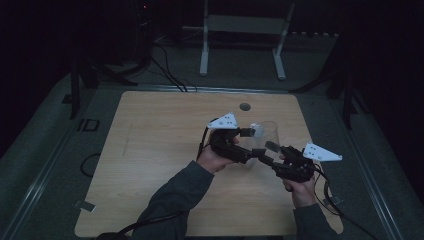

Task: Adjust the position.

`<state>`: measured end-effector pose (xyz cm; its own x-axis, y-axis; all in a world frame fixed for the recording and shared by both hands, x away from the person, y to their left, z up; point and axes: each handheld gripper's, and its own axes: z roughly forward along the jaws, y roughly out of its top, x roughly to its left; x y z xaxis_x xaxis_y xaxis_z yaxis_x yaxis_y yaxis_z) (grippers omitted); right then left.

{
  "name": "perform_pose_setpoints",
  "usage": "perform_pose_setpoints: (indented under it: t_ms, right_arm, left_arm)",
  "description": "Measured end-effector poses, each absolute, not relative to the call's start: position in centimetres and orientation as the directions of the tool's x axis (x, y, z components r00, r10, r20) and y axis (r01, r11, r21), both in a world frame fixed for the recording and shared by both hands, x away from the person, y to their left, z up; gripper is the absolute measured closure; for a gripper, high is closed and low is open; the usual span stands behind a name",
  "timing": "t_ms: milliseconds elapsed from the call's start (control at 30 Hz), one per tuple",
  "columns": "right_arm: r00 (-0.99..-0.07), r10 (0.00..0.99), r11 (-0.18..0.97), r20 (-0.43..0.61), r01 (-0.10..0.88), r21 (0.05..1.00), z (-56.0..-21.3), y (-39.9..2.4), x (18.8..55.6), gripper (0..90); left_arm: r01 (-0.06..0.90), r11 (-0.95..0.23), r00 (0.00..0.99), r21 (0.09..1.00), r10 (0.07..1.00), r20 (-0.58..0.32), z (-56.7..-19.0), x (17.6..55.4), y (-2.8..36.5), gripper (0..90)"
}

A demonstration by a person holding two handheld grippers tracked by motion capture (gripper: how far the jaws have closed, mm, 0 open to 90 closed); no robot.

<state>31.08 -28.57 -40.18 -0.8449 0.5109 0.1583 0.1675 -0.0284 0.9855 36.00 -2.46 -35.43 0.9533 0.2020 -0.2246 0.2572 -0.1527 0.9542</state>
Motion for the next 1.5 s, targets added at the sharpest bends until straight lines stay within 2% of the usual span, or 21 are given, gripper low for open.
perform_pose_setpoints:
  t_ms: [1400,1500]
  right_arm:
    - [-0.858,0.490,-0.027,0.157,0.165,0.986,-40.5,-28.1,31.0,41.0]
    - [-0.859,0.487,-0.022,0.157,0.168,0.986,-40.5,-28.0,31.1,40.9]
  left_arm:
    - [0.289,-0.072,0.947,0.955,0.167,-0.274,-35.2,36.2,-4.0,17.0]
    - [0.289,-0.055,0.946,0.956,0.170,-0.277,-35.2,36.2,-3.8,19.5]
